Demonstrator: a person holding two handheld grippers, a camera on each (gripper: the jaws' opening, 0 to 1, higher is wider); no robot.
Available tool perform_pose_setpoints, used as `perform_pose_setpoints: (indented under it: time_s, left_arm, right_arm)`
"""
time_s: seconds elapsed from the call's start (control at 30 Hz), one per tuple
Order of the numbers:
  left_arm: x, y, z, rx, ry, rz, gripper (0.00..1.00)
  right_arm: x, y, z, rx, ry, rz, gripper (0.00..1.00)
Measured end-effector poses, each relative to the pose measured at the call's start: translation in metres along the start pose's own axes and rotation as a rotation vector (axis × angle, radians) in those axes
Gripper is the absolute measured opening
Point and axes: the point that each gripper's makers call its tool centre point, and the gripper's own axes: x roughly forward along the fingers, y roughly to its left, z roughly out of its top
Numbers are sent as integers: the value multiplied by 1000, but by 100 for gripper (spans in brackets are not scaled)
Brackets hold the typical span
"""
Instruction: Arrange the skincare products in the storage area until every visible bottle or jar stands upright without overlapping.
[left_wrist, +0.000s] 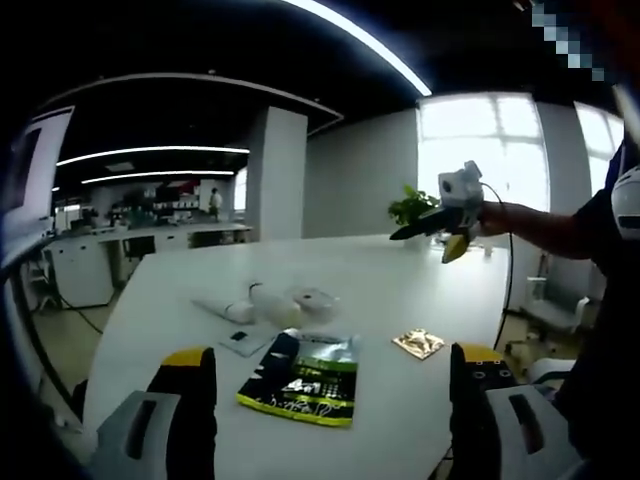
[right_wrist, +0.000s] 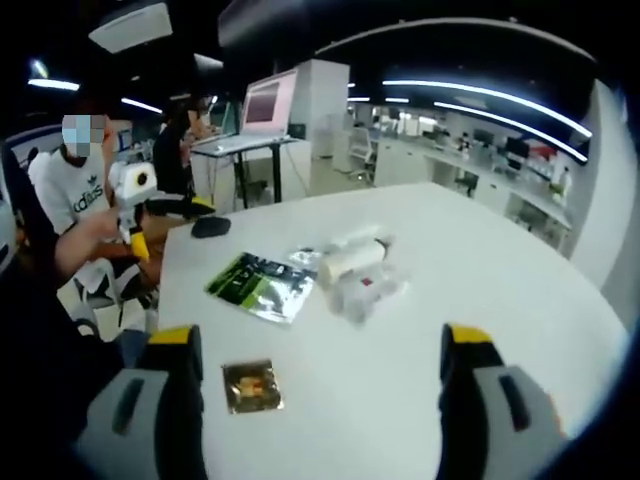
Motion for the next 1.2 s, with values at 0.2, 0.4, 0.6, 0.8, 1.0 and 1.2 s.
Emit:
perform_pose_setpoints:
  time_s: [0.2, 0.4, 0.6, 0.8, 1.0, 1.2]
  left_arm:
    - [2, -2, 0, -1, -3, -17, 99]
    - [3, -3, -4, -6, -2, -30, 98]
    - [3, -5, -6, -13, 0, -40, 97]
    - [5, -10, -9, -11, 10, -63, 97]
    - [5, -11, -10, -15, 11, -71, 97]
    - [5, -16, -11, -8, 13, -86, 96]
  right_arm:
    - [17, -2, 4, 5, 12, 12, 100]
    - [35, 0, 10, -1, 25, 30, 100]
    - [49, -1, 16, 2, 33, 37, 100]
    - [62, -2, 22, 22, 28, 44, 99]
    - [73, -6, 28, 44, 24, 45, 98]
    - [84, -12, 36, 57, 19, 35, 98]
